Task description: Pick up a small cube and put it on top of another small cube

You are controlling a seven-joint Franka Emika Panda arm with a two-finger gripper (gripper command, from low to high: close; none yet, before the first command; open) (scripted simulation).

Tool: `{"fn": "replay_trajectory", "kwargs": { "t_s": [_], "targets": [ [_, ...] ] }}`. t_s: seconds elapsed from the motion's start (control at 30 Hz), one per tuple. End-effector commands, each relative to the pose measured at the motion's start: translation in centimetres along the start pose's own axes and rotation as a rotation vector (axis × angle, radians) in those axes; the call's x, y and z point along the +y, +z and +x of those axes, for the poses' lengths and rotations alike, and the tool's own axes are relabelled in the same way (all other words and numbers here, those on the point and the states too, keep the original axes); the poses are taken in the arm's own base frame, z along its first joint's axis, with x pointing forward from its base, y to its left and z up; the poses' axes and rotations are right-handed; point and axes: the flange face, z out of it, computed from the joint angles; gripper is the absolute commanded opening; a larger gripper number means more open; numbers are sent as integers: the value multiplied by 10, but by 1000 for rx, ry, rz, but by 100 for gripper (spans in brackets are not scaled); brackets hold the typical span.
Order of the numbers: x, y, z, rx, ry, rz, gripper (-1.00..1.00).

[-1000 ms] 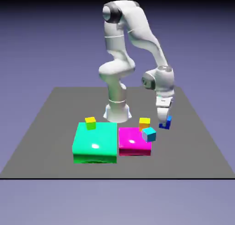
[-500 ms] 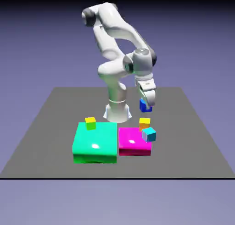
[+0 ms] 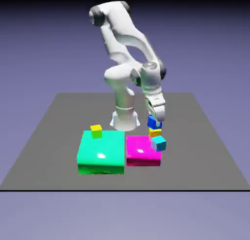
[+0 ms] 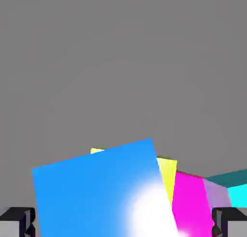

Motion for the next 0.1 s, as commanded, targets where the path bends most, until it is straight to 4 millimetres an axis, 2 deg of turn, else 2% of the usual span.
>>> {"fn": "replay_trajectory", "kwargs": {
  "t_s": [0.0, 0.03, 0.07],
  "targets": [
    [-1, -10, -1, -1, 1, -1, 100],
    [-1, -20, -2, -2, 1, -4, 100],
    [-1, -21, -2, -2, 2, -4, 100]
  ]
}}
